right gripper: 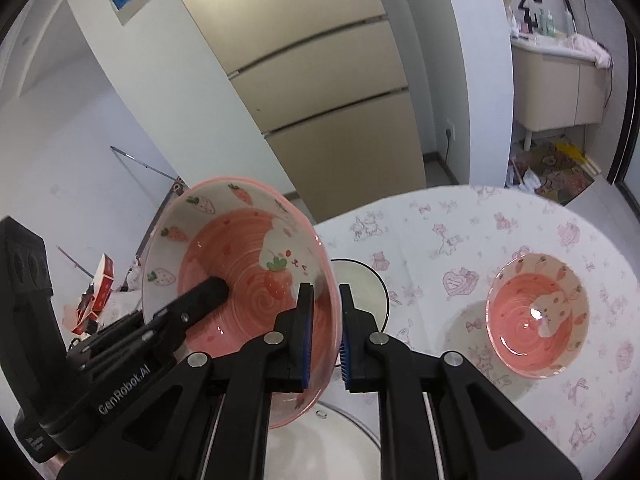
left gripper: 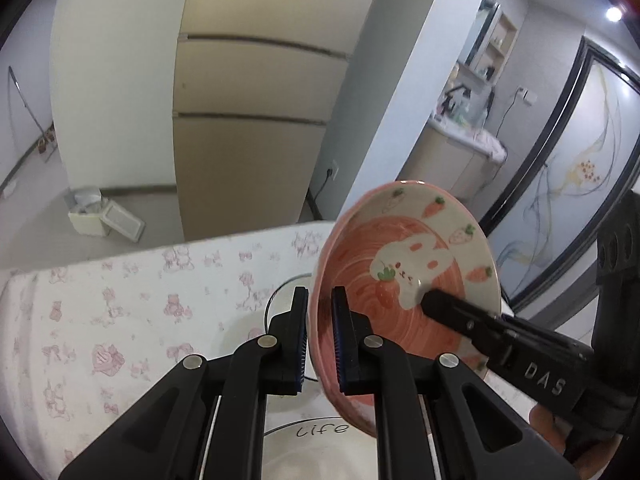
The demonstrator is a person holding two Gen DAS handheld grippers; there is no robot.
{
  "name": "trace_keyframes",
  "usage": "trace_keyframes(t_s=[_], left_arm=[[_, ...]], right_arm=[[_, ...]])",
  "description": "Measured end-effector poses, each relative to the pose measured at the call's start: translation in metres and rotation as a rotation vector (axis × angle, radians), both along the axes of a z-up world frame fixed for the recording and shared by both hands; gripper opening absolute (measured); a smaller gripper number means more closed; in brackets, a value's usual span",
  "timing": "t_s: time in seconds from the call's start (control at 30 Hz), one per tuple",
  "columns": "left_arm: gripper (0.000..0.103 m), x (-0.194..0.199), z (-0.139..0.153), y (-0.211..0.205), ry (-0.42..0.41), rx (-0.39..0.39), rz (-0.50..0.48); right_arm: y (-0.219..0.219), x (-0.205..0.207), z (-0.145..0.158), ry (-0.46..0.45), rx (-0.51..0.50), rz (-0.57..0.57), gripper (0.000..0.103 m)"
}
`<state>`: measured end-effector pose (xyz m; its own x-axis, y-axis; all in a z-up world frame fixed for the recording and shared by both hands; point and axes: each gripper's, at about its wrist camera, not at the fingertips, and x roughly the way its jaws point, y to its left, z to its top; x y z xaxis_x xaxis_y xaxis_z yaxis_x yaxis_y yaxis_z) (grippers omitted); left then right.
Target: Organize plates and bowls
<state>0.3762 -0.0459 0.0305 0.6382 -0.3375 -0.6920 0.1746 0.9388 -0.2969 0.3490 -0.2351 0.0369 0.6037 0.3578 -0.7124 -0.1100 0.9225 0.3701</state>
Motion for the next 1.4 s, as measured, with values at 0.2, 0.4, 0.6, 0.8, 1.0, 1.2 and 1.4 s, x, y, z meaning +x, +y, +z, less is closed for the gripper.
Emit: trace_keyframes(t_s=[0.2,0.4,0.6,0.8,1.0,1.2,1.4], left_arm=[[0.012,0.020,-0.040,0.000,0.084,0.022,0.012],[0.012,0.032,-0.065,0.001,0.119,0.047,0.026],[0.012,0.038,-0.080,-0.002,0.143,0.073,0.030],[0.012,0.041,-0.087,-0.006,0.153,0.091,0.033],[0.012,0.043,-0.088,-0.009,0.136,0.128,0.045],[0.012,0.044,-0.090,-0.006,0.129,0.127,0.045],[0.012,0.042,-0.090,-0.013,0.116,0.154,0.051]], right_arm=[[0.001,0.020,-0.033,0.079,0.013,0.005,0.012],[0.014,0.025,-0.049,0.073,-0.052,0.013,0.012],[0.023,0.025,-0.055,0.039,-0.139,0.018,0.012],[0.028,0.027,-0.061,0.029,-0.191,0.017,0.011],[0.034,0.025,-0.063,-0.012,-0.239,0.029,0.012],[0.039,0.025,-0.061,-0.050,-0.301,0.040,0.012],[0.041,0.026,-0.064,-0.068,-0.344,0.052,0.012]])
